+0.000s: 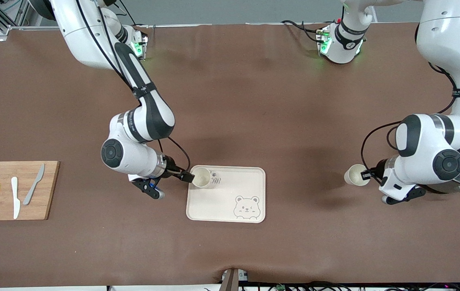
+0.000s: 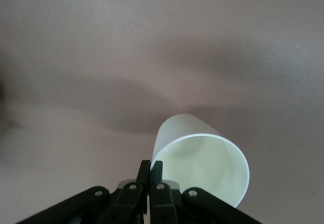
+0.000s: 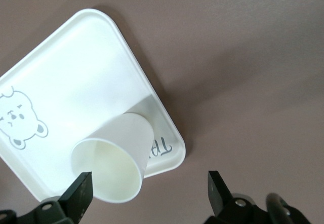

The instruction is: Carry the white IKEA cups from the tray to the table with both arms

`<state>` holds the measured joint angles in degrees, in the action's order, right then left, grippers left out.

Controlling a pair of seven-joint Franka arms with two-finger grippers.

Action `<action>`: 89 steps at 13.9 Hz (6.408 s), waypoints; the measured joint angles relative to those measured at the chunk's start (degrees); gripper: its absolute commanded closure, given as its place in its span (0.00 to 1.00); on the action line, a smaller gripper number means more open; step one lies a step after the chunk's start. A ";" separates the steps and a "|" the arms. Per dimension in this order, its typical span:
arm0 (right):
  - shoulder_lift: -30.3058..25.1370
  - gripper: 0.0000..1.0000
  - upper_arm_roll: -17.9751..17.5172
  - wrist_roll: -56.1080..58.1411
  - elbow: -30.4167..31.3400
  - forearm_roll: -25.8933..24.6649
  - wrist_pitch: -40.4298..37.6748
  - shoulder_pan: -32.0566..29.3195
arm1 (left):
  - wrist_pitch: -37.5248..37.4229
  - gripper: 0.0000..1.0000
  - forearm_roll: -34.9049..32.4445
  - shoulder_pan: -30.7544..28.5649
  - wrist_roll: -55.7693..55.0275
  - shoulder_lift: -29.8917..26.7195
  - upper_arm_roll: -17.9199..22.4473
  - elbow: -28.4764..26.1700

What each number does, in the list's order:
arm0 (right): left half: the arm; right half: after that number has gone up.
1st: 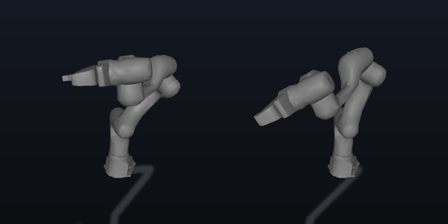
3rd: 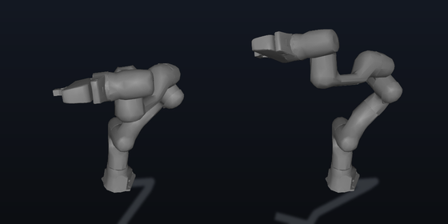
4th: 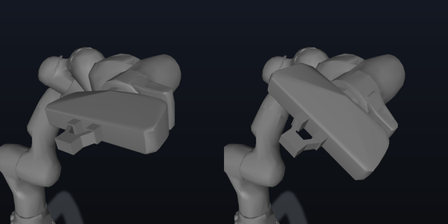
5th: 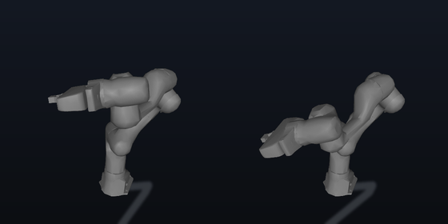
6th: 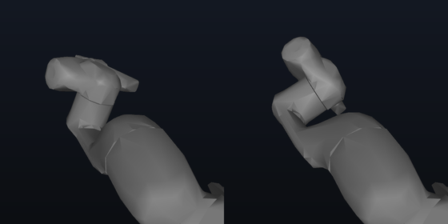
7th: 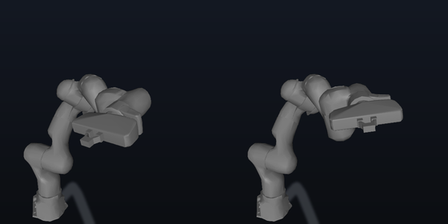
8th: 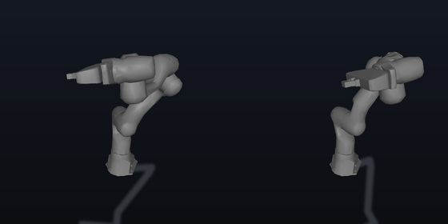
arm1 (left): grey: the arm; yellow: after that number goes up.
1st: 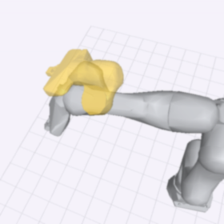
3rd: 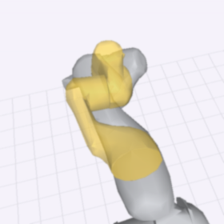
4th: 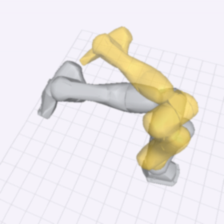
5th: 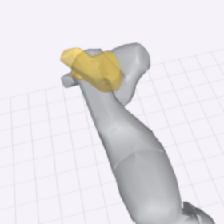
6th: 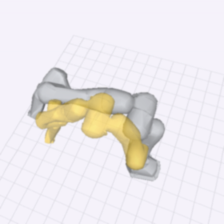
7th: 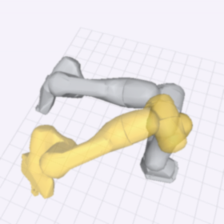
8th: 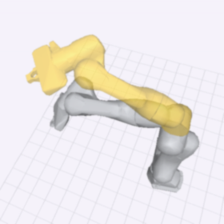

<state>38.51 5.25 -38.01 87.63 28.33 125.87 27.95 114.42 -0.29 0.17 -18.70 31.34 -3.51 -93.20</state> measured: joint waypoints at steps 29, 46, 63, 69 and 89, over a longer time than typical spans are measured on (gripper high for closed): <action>-1.72 1.00 3.14 15.80 -3.04 -14.37 -22.47 -5.67 | 1.42 0.00 0.00 -2.50 2.65 -12.90 -2.61 0.07; -9.24 1.00 3.71 57.52 16.44 -25.50 -10.35 -24.19 | -21.27 0.00 -2.28 -7.44 12.15 -26.97 -2.26 8.07; -9.28 0.00 3.43 60.74 18.18 -26.52 -14.58 -28.18 | -27.88 0.00 -2.28 3.54 12.93 -35.63 4.15 2.31; -9.37 0.00 2.50 60.80 9.20 -27.56 -25.53 -27.33 | -27.61 0.00 -2.28 4.30 12.96 -35.24 3.55 1.91; -11.69 0.00 2.73 47.25 -18.08 -26.13 -42.63 -26.88 | -23.81 0.00 -2.28 4.38 12.96 -33.95 2.67 1.51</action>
<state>26.82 7.98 9.24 69.55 2.20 83.24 1.07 90.62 -2.57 4.55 -5.74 -2.62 -0.84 -91.69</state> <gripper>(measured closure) 0.000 0.000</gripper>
